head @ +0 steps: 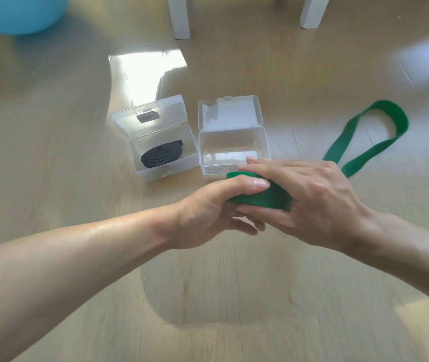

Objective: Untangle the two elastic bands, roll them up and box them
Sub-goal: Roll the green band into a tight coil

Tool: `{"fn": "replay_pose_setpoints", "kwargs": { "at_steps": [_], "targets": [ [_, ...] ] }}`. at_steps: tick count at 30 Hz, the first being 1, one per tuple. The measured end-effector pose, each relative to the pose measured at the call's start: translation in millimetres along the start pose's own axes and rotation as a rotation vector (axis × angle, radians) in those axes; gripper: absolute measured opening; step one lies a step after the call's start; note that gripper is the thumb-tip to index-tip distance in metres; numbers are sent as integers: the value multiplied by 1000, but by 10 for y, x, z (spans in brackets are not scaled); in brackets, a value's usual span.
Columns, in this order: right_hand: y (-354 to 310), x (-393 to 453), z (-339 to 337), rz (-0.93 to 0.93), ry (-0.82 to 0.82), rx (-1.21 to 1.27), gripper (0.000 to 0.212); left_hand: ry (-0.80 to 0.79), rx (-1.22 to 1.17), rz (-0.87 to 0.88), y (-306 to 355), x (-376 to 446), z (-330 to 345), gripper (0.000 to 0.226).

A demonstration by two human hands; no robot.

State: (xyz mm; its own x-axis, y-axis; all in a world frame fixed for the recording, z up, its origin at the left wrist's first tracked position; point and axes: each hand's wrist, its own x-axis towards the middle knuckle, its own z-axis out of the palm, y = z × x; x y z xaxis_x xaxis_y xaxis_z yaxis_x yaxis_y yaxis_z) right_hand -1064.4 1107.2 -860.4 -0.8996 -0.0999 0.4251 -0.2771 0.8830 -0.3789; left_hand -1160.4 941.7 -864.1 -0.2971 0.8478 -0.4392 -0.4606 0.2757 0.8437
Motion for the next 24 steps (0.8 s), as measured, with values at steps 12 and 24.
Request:
{"fn": "replay_pose_setpoints", "kwargs": {
  "at_steps": [12, 24],
  "targets": [
    [-195, 119, 81, 66, -120, -19, 38, 330, 225, 36, -102, 6, 165, 35],
    [-94, 8, 35, 180, -23, 268, 58, -47, -121, 37, 0, -24, -2, 47]
  ]
}}
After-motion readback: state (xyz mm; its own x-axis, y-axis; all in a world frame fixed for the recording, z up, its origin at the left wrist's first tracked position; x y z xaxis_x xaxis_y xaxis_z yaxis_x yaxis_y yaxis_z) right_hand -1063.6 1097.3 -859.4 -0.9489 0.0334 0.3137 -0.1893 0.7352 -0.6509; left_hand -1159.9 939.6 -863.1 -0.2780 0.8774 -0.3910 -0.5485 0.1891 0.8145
